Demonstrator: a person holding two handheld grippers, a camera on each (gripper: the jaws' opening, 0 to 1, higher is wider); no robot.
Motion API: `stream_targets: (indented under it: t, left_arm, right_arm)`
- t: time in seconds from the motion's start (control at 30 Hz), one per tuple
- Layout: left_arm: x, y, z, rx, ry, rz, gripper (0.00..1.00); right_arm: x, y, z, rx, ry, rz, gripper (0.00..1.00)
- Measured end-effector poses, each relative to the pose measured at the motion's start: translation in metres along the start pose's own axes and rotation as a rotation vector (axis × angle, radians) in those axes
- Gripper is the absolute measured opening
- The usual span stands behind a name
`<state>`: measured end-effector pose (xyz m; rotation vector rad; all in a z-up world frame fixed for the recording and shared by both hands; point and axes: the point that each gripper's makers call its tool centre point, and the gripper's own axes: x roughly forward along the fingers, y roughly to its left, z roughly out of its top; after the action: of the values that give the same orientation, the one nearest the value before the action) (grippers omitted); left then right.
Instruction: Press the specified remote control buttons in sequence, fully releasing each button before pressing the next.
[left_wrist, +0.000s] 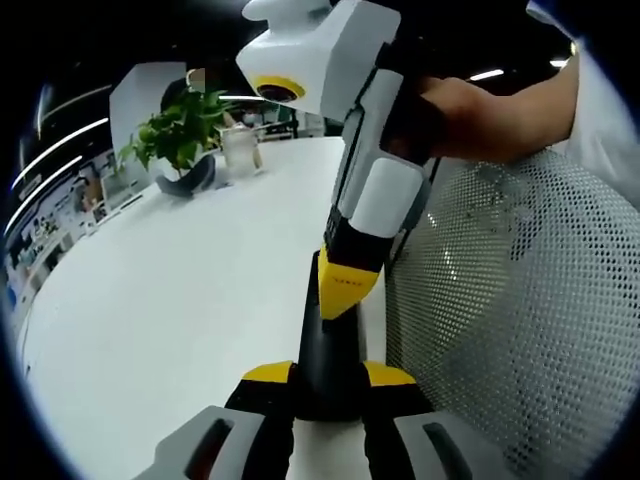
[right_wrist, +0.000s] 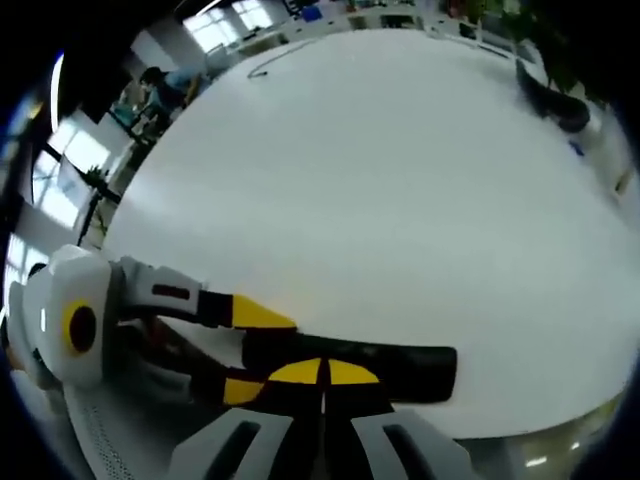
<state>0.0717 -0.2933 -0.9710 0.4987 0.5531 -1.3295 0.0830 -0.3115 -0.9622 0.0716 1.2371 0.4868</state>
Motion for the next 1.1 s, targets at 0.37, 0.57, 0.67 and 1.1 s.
stream_targets:
  t: [0.37, 0.57, 0.67, 1.1]
  left_arm:
    - [0.0, -0.0003, -0.0002, 0.0, -0.001, -0.001, 0.24]
    - [0.0001, -0.0005, -0.0003, 0.0, -0.001, -0.002, 0.24]
    - [-0.0001, -0.0007, 0.0, -0.001, 0.0, -0.003, 0.24]
    - [0.0001, -0.001, 0.0003, 0.006, -0.003, -0.002, 0.24]
  right_arm:
    - [0.0018, -0.0002, -0.0025, 0.009, 0.004, 0.015, 0.0]
    - [0.0023, -0.0001, -0.0024, 0.024, -0.004, 0.028, 0.0]
    - [0.0025, 0.0002, -0.0025, 0.012, -0.005, 0.024, 0.0]
    - [-0.0025, -0.0008, -0.001, 0.094, -0.009, 0.062, 0.0]
